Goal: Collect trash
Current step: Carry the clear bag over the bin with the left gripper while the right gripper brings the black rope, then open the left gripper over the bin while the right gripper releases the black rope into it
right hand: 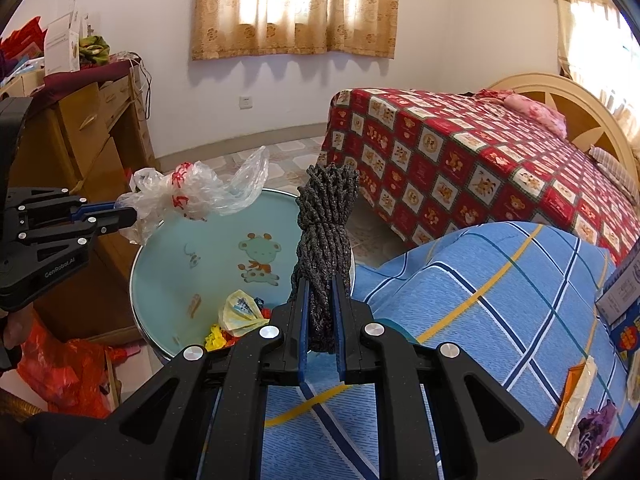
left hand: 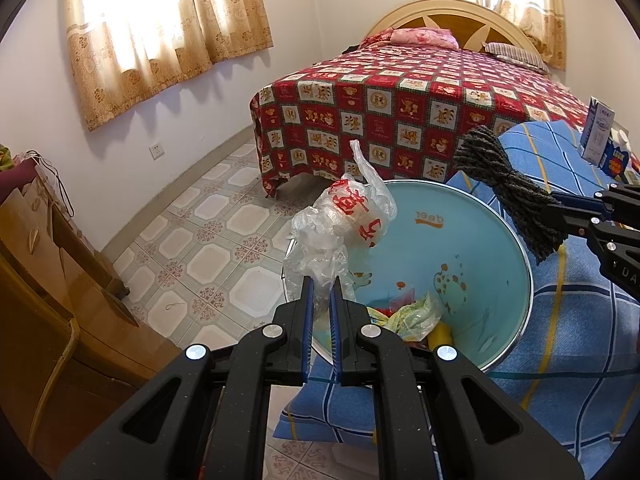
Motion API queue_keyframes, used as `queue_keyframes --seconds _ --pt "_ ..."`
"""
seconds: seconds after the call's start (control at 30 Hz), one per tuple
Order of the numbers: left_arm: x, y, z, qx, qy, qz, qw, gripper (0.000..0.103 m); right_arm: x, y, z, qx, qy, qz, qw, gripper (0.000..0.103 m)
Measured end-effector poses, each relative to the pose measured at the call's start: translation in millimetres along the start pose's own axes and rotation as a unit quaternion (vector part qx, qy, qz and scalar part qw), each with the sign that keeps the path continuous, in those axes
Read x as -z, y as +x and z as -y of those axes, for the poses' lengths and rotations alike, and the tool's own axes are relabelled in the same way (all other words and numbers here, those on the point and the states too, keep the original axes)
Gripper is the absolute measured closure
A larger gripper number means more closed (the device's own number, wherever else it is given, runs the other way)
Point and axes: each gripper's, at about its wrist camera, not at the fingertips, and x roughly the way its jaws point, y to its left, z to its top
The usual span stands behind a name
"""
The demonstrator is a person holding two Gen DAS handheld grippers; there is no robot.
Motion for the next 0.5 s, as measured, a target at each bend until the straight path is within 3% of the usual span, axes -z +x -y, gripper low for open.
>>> queue_keyframes --seconds 0.5 --pt "0.1 0.0 -1.5 0.002 -0.002 0.000 1.0000 0.092 -0.1 0.0 -2.9 -0.012 -0.004 -0.002 1.000 0.091"
